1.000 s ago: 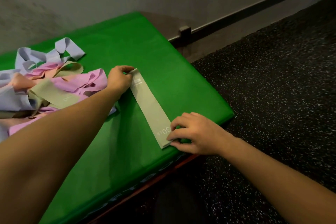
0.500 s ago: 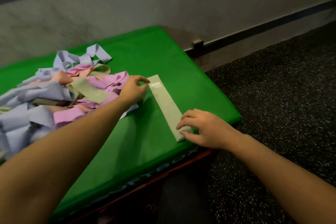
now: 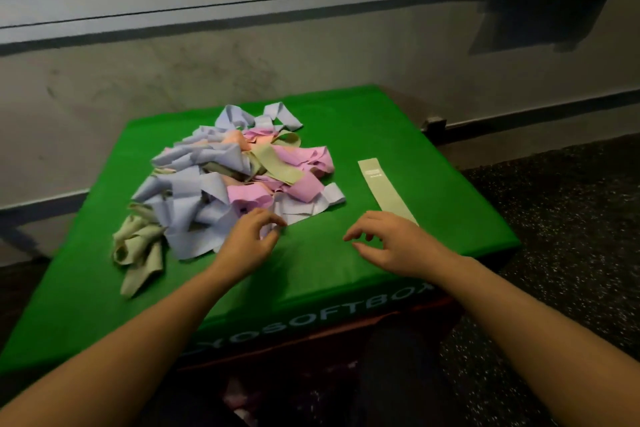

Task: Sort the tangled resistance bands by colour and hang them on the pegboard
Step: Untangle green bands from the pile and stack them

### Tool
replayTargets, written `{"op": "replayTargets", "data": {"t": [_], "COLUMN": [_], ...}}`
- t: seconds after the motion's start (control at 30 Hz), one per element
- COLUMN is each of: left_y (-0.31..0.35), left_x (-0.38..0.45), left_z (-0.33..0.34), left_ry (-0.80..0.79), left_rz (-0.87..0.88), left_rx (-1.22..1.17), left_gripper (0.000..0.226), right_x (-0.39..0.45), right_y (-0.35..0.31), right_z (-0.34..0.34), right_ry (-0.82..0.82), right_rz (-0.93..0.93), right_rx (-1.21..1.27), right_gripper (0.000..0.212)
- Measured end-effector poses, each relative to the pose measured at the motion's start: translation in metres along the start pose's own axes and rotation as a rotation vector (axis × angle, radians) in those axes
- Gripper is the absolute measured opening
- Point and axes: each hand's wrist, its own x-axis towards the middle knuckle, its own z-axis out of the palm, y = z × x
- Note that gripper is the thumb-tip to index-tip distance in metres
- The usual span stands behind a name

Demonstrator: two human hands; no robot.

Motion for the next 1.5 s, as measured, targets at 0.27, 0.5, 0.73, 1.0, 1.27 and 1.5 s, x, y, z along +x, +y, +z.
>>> {"op": "replayTargets", "data": {"t": [0.27,0.5,0.73,1.0,1.27,1.5], "left_y": [-0.056,-0.057,-0.063,-0.074,-0.095,-0.094], "left_x": [-0.049,-0.019,0.039,0.095,0.112,0.112], "left_z": [-0.035,-0.054,-0.04,-0.025,-0.014,-0.013], "left_ry": [0.121,0.158,0.071,0.099,0.099,0.106], "left_rz": [-0.084,0.093,0.2,0.165,-0.011,-0.045], "left_rx": [0.084,0.284,0.445,0.577,0.576,0.47], "left_gripper": [0.023,0.028,0.03,0.035,0.059,0.073], "right_x": [0.059,0.127,0.197,0.254,0.253,0.22], "right_y": [-0.039,-0.053,-0.041,0.003,0.03,0.022], "right_z": [0.04,0.055,0.056,0.064,0.087,0.067], "right_ry": [0.019,0.092,0.056,0.001,0.032,0.157], "right_rz": [0.057,0.121,0.258,0.414,0.355,-0.163], "right_rx": [0.079,0.231,0.32,0.07,-0.061,-0.335], "right_gripper": [0.021,0.028,0.031,0.027,0.029,0.029]}}
